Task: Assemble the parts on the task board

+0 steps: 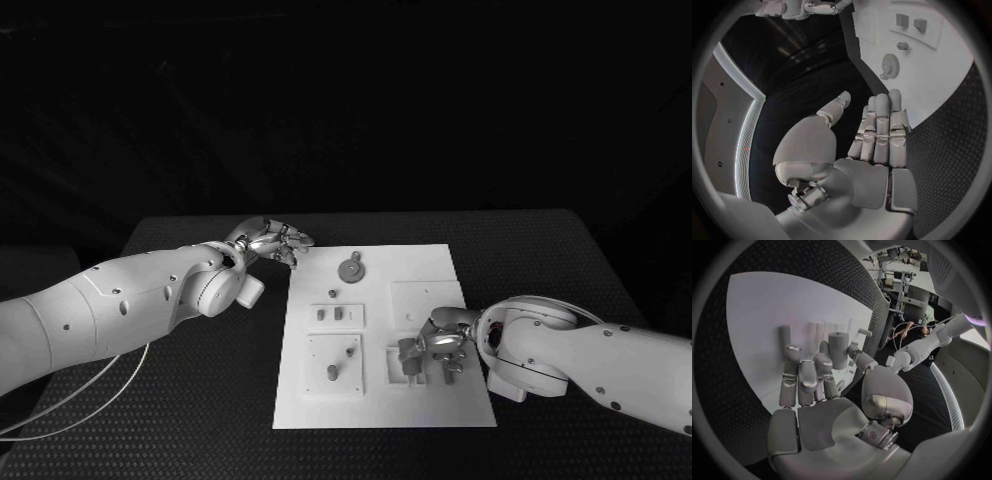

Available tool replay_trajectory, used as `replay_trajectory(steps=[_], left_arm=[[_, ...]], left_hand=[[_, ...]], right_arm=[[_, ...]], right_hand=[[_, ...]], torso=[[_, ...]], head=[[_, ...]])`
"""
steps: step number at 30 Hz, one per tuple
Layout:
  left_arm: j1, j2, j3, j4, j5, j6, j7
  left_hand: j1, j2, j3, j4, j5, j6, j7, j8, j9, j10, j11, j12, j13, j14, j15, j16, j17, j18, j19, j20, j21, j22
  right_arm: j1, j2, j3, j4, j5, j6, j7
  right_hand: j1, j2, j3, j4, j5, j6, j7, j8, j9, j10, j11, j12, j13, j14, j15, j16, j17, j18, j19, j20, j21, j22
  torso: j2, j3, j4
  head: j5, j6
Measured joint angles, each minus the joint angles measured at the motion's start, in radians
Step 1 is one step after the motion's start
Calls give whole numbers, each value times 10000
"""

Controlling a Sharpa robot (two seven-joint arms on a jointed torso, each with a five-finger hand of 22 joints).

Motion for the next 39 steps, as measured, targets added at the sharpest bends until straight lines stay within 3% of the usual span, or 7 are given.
replay_trajectory(steps=[26, 39], left_arm=[[1, -37, 0, 20, 2, 14, -13], [1, -51, 0, 20, 2, 16, -17]], left_hand=[[-41, -40, 0, -1, 0, 0, 0, 0, 0, -17, -49, 0, -3, 0, 0, -39, 6, 0, 40, -36, -38, 7], [-40, -40, 0, -1, 0, 0, 0, 0, 0, -21, -45, 0, 5, 0, 0, -39, 14, -1, 52, -22, -38, 15]], right_arm=[[-89, 240, -40, -108, 150, 38, -110], [-138, 328, -48, -192, 193, 29, -89]], right_hand=[[-178, -102, 58, 60, 0, 1, 1, -53, -17, -17, -22, 0, -37, -54, -22, 0, -118, 8, -1, 2, 0, 0], [-415, -424, 168, 170, 1, 53, 47, -170, -34, -157, 24, -1, -111, -277, -17, 0, -361, 77, -40, 41, -1, 0]], torso=[[2, 7, -7], [1, 12, -9]], head=[[102, -30], [122, -61]])
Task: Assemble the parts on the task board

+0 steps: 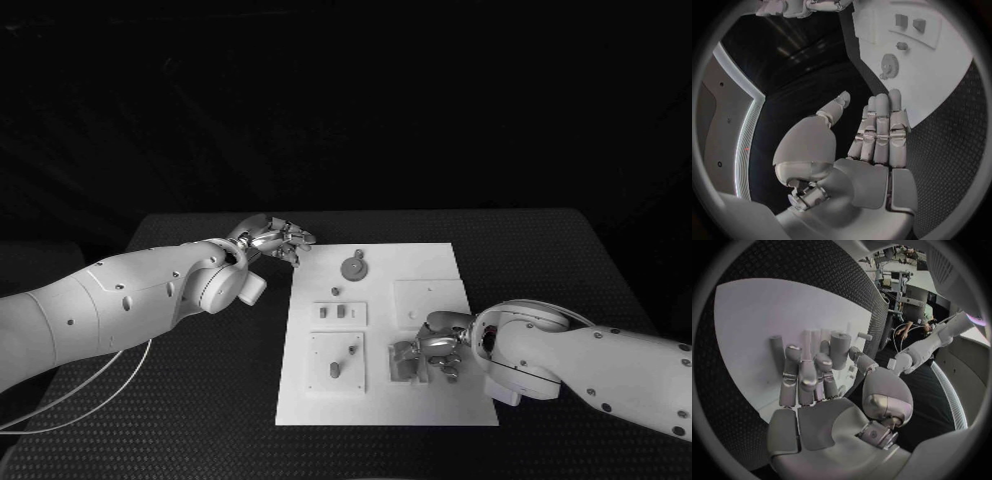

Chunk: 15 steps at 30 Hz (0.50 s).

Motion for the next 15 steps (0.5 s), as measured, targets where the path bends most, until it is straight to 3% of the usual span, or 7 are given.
replay_trajectory(steps=[11, 15], left_arm=[[0, -7, 0, 1, 0, 1, -4], [0, -7, -1, 1, 0, 1, -6]], left_hand=[[0, 0, -22, 22, 0, -2, -1, 0, 0, -18, 17, 0, -1, 0, 0, 0, -1, -1, -1, 1, 0, -1], [0, 1, -22, 22, 0, -2, -2, 0, 0, -18, 17, 0, -2, 0, 0, 0, 8, -1, -1, 1, 0, -2]], right_arm=[[-6, 0, 1, -7, 34, 11, 11], [-6, 1, 0, -10, 45, 13, 16]], right_hand=[[-29, -261, 94, 155, 0, 1, 27, -37, 0, -45, 27, 0, -61, -123, 5, -41, -160, 1, -13, 13, -40, 0], [-29, -262, 95, 154, 0, -7, 36, -40, 2, -45, 28, 0, -61, -134, -1, -41, -160, 0, -14, 14, -40, 0]], torso=[[0, -4, 0], [0, -5, 0]], head=[[19, -26], [20, -33]])
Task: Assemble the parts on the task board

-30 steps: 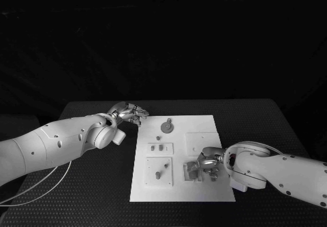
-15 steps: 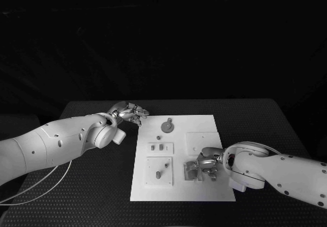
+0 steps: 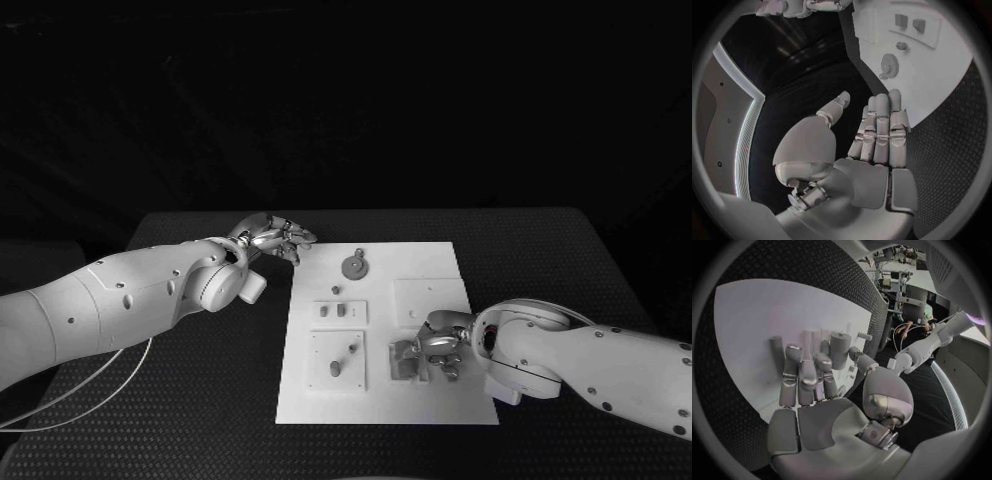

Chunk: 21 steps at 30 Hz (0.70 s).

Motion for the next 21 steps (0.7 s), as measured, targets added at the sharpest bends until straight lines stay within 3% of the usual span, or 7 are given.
replay_trajectory(steps=[1, 3, 5, 21], left_arm=[[0, 0, 0, 0, 0, 0, 0], [0, 0, 0, 0, 0, 0, -1], [0, -4, 0, 0, 0, 0, -3], [0, -6, 0, -3, 0, 1, -9]], left_hand=[[0, 0, 0, 0, 0, 0, 0, 0, 0, 0, 0, 0, 0, 0, 0, 0, 0, 0, 0, 0, 0, 1], [0, 0, 0, 0, 0, 0, 0, 0, 0, 0, 0, 0, -1, 0, 0, 0, 0, 0, 0, 0, 0, 9], [0, 0, 6, 6, 0, 0, 0, 0, 0, 1, -1, 0, -1, 0, 0, 0, 0, 0, 0, 0, 0, 9], [0, 0, 27, 27, 0, -3, -3, 0, 0, 3, -3, 0, 8, 0, 0, 0, 9, 0, -3, 3, 0, 16]], right_arm=[[0, 0, 0, 0, 2, 1, 2], [0, -1, -1, 0, 4, 7, 8], [1, -4, -1, 1, 6, 15, 15], [1, -14, -8, 2, 13, 77, 61]], right_hand=[[0, 0, 0, 0, 0, 0, 0, 0, 0, 0, 0, 0, 0, 0, 1, 0, 0, 0, 0, 0, 0, 0], [-38, -336, 131, 230, 71, 0, 0, -18, 4, -82, 23, 0, -34, -110, 32, -67, -116, -2, -21, 20, -56, 0], [-38, -443, 197, 309, 87, -10, 9, -44, 7, -93, 18, 0, -45, -143, 31, -68, -155, -2, -35, 34, -56, 0], [92, -698, 325, 613, 87, -39, 32, -50, 42, -125, 52, 0, -108, -182, 72, -68, -164, -58, -36, 35, -56, 0]], torso=[[0, 0, 0], [0, 0, 0], [0, 0, 0], [0, 1, 0]], head=[[0, -4], [1, -16], [5, -23], [32, -52]])
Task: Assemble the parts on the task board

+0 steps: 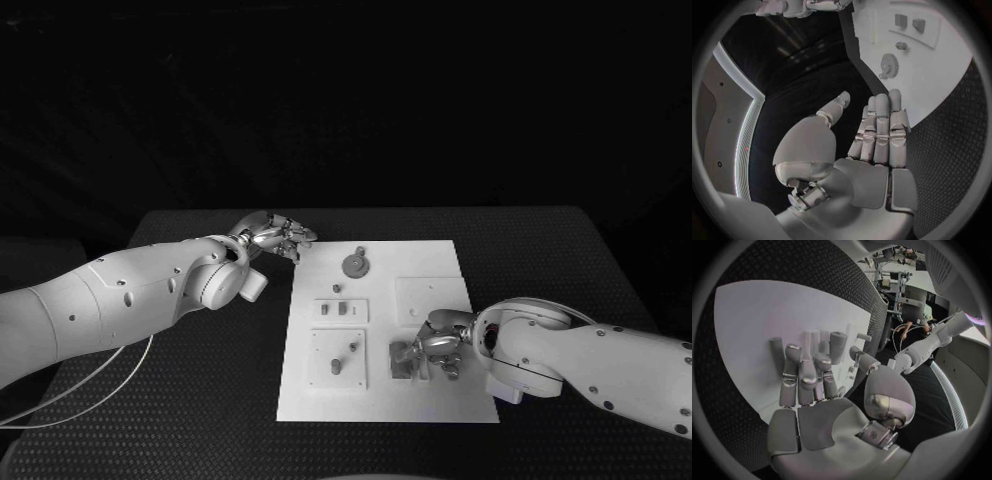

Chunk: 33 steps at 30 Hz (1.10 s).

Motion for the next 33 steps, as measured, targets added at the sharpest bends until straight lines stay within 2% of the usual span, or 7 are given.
replay_trajectory(steps=[5, 9, 12, 14, 17, 19, 33], left_arm=[[0, 2, 0, -1, 0, 0, -2], [0, 4, 0, -5, 0, 1, -3], [0, 3, 0, -6, 0, 2, -3], [0, 3, 0, -7, 0, 3, -3], [0, 3, 0, -8, 0, 5, -4], [0, 4, 0, -8, 0, 6, -4], [0, 4, -1, -7, 0, 15, -7]], left_hand=[[0, 0, 0, 0, 0, 0, 0, 0, 0, 0, 0, 0, -1, 0, 0, 0, 0, 1, -14, 14, 0, 1], [0, 0, 0, 0, 0, 0, -1, 0, 0, 1, -1, 0, -1, 0, 0, 0, -1, 1, -14, 14, 0, 0], [0, 0, 0, 0, 0, 0, -1, 0, 0, 1, -1, 0, -1, 0, 0, 0, -1, 0, -14, 14, 0, 0], [0, 0, 0, 0, 0, -1, -1, 0, 0, 2, -1, 0, -2, 0, 0, 0, -1, 0, -14, 14, 0, 0], [0, 0, 0, 0, 0, -1, -1, 0, 0, 2, -2, 0, -2, 0, 0, 0, -2, 0, -14, 15, 0, 0], [0, 0, 0, 0, 0, -1, -1, 0, 0, 2, -2, 0, -2, 0, 0, 0, 5, 1, -14, 15, 0, -1], [0, 0, 0, 0, 0, -1, -1, 0, 0, 5, -5, 0, 6, 0, 0, 0, 7, 0, -15, 15, 0, 8]], right_arm=[[-5, -14, -6, -1, -5, -10, 66], [-15, -27, -19, 23, -240, -1, 177], [-27, -34, -26, 47, -691, 2, 346], [-29, -35, -26, 71, -977, 10, 468], [-31, -37, -23, 115, -1375, 51, 648], [-39, -34, -21, 148, -1633, 92, 749], [-104, -22, -26, 257, -2827, 195, 953]], right_hand=[[13, 13, 11, 27, 0, -1, -1, 0, 20, -35, -35, 22, -16, -1, 1, 0, 0, -5, 0, 0, 0, 0], [675, 181, -120, -545, 0, -2, -2, 0, 101, -35, -35, 79, -66, -1, 2, 0, -16, -9, -34, 33, 0, 0], [1265, 32, -63, -882, 0, 129, -125, 101, 180, -32, -38, 157, -101, 13, -10, 0, 11, -11, -31, 31, 0, 0], [1641, -196, 6, -951, 0, 329, -215, 254, 263, 60, -130, 157, -140, 87, -73, 0, 23, -10, 7, -6, 0, 0], [2060, -504, -44, -992, 0, 595, -266, 375, 394, 165, -233, 157, -215, 193, -150, 0, 23, 0, 76, -2, 0, 0], [2136, -580, -125, -959, 0, 642, -308, 434, 433, 165, -233, 157, -239, 203, -158, 0, 23, 3, 76, -2, 0, 0], [2241, -601, -645, -904, 0, 855, -392, 556, 564, 223, -362, 243, -278, 234, -271, 0, 155, 8, 76, -2, 0, 0]], torso=[[0, 2, 0], [0, 3, 0], [-1, 4, 0], [-1, 4, 0], [-1, 4, 0], [-1, 4, 0], [0, 5, 0]], head=[[0, -2], [-15, 10], [-21, 12], [-23, 12], [-27, 12], [-28, 12], [-35, 7]])
